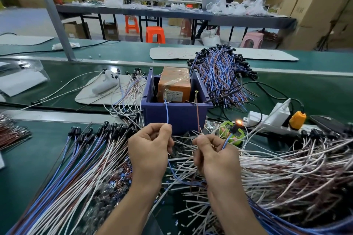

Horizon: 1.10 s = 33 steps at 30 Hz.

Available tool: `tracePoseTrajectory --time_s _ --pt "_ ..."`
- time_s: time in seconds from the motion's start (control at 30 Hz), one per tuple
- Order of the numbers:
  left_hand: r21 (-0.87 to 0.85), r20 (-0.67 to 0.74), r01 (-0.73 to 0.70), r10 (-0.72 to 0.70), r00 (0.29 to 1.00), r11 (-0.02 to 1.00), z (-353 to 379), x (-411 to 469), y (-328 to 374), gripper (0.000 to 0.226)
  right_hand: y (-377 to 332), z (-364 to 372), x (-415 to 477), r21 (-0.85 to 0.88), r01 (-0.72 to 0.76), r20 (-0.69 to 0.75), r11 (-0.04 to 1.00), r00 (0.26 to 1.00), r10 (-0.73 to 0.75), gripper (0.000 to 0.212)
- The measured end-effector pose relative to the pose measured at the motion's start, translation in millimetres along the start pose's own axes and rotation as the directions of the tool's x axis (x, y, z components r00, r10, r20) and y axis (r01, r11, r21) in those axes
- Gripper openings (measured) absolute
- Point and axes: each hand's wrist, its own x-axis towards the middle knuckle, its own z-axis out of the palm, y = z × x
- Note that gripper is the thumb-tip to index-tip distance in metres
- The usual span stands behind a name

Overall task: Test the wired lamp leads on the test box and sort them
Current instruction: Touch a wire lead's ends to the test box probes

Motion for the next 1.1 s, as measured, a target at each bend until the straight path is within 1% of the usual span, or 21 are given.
tracePoseTrajectory --time_s 0.1,0.17,0.27,0.33,0.4,0.43,0.5,0.53,0.6,0.7,0.77,0.8,0.83,0.87,0.93,0.97,1.0,1.07,1.1 --pt "-0.007 0.001 0.002 -0.002 1.000 1.000 0 0 0 0.025 -2 -1 -2 -0.031 0.007 0.028 0.999 1.000 -0.006 0.023" --pt "0.003 0.003 -0.002 0.002 1.000 1.000 -1 1 0 0.025 -3 -1 -4 -0.028 0.010 0.014 1.000 1.000 -0.010 0.024" --pt "0.014 0.000 -0.002 0.002 1.000 1.000 -1 0 2 0.023 -4 -2 -5 0.058 -0.001 -0.062 0.998 0.998 0.005 0.025" --pt "0.004 -0.020 0.005 -0.005 1.000 1.000 -2 0 2 0.025 -5 -4 -7 0.120 -0.012 -0.076 0.993 0.997 0.021 0.027" --pt "-0.018 -0.030 0.006 -0.006 1.000 1.000 -3 -1 3 0.026 -7 -5 -9 0.119 -0.020 -0.033 0.993 0.999 0.024 0.029" --pt "-0.020 -0.013 0.001 -0.001 1.000 1.000 -4 -1 4 0.024 -8 -5 -9 0.099 -0.026 0.006 0.995 1.000 0.026 0.030" --pt "-0.003 0.065 0.008 -0.008 0.998 1.000 -4 -3 7 0.017 -11 -5 -10 0.038 -0.050 0.108 0.998 0.993 0.046 0.029" --pt "-0.002 0.112 0.030 -0.030 0.993 1.000 -3 -5 9 0.014 -12 -4 -11 0.006 -0.066 0.164 0.998 0.984 0.064 0.028" --pt "-0.030 0.197 0.100 -0.093 0.976 0.995 -3 -7 11 0.014 -17 -3 -12 -0.045 -0.101 0.255 0.994 0.961 0.109 0.027" --pt "-0.068 0.309 0.217 -0.186 0.933 0.974 -3 -10 18 0.005 -25 -3 -15 -0.079 -0.164 0.287 0.983 0.941 0.181 0.032" --pt "-0.089 0.396 0.277 -0.221 0.891 0.957 -5 -11 24 0.029 -35 -7 -21 -0.117 -0.196 0.285 0.974 0.932 0.222 0.034" --pt "-0.085 0.423 0.283 -0.223 0.878 0.955 -7 -9 27 0.034 -40 -9 -25 -0.131 -0.205 0.286 0.970 0.929 0.235 0.032" --pt "-0.059 0.442 0.268 -0.215 0.871 0.962 -9 -10 30 0.033 -46 -15 -31 -0.138 -0.211 0.272 0.968 0.932 0.242 0.028" --pt "-0.004 0.448 0.217 -0.192 0.873 0.976 -9 -10 30 0.025 -51 -23 -37 -0.137 -0.211 0.246 0.968 0.939 0.240 0.022" --pt "0.155 0.429 0.065 -0.126 0.895 0.986 -9 -12 32 0.008 -60 -48 -48 -0.171 -0.175 0.190 0.970 0.960 0.207 0.013" --pt "0.212 0.425 0.002 -0.094 0.900 0.977 -9 -13 33 0.005 -64 -63 -54 -0.220 -0.144 0.187 0.965 0.964 0.187 0.014" --pt "0.243 0.425 -0.037 -0.072 0.902 0.969 -9 -14 34 0.006 -69 -79 -59 -0.274 -0.117 0.198 0.955 0.964 0.175 0.017" --pt "0.299 0.443 -0.054 -0.088 0.892 0.953 -6 -16 40 0.007 -81 -108 -67 -0.369 -0.085 0.201 0.925 0.965 0.169 0.025" --pt "0.343 0.476 -0.062 -0.117 0.872 0.937 -4 -18 43 0.008 -87 -122 -69 -0.426 -0.067 0.171 0.902 0.973 0.153 0.028"
